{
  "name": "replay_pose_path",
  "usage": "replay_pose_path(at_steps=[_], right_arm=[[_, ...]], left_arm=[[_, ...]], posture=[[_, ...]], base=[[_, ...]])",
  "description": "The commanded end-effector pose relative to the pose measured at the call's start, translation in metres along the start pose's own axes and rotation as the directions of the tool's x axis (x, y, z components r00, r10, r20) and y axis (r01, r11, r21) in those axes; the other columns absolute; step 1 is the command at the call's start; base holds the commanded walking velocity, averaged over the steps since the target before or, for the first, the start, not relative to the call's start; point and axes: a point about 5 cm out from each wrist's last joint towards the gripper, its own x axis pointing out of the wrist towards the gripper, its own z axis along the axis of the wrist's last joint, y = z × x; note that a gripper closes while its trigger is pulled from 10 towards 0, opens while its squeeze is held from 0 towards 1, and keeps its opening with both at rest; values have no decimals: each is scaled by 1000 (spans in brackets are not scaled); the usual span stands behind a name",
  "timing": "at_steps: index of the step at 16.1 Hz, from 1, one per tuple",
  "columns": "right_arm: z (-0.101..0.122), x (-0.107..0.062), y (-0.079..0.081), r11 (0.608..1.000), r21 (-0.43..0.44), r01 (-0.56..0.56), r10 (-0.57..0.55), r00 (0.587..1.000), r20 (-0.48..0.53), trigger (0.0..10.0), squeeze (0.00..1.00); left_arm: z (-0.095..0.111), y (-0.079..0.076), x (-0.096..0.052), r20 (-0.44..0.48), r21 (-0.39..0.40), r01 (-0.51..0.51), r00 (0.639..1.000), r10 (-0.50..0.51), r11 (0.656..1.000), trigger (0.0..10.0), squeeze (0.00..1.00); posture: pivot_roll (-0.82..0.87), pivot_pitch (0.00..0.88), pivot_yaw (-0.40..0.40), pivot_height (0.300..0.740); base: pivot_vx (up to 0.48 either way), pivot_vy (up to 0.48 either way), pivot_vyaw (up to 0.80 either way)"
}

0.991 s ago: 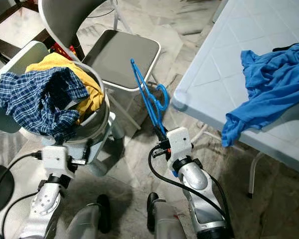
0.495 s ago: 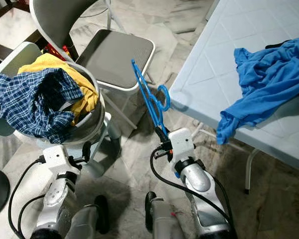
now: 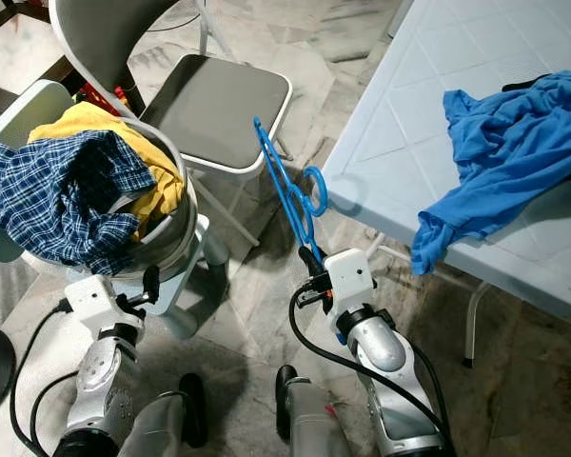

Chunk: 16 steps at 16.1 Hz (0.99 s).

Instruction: Hang hanger

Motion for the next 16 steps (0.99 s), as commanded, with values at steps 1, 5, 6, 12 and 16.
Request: replay_pose_path(at_steps=[1, 5, 6, 12, 16], right_arm=[[-1, -3, 2, 1000, 5, -7, 7, 1000, -6, 10000, 0], [-2, -4, 0, 1000, 4, -1, 1, 1000, -9, 10000, 0], [-3, -5, 0, 1000, 3, 2, -2, 1000, -13, 10000, 0], [-1, -3, 1, 1000, 5, 7, -7, 1000, -8, 10000, 0], [-1, -2, 0, 1000, 2, 10, -10, 1000, -5, 10000, 0]], left_arm=[[-11, 2, -4, -52, 17, 0, 999, 1, 1000, 10000, 0], [-1, 13, 11, -39, 5, -46, 998, 46, 999, 10000, 0], [3, 17, 15, -37, 7, -61, 997, 61, 998, 10000, 0], [6, 14, 25, -46, -14, -29, 999, 28, 999, 10000, 0], [10, 9, 31, -42, -33, 8, 999, -10, 999, 0, 0]], posture=[[-215, 340, -78, 740], [-226, 341, -78, 740], [-230, 339, -78, 740], [-229, 336, -72, 740], [-232, 332, -70, 740]], base=[[0, 0, 0], [0, 0, 0], [0, 0, 0], [0, 0, 0], [0, 0, 0]])
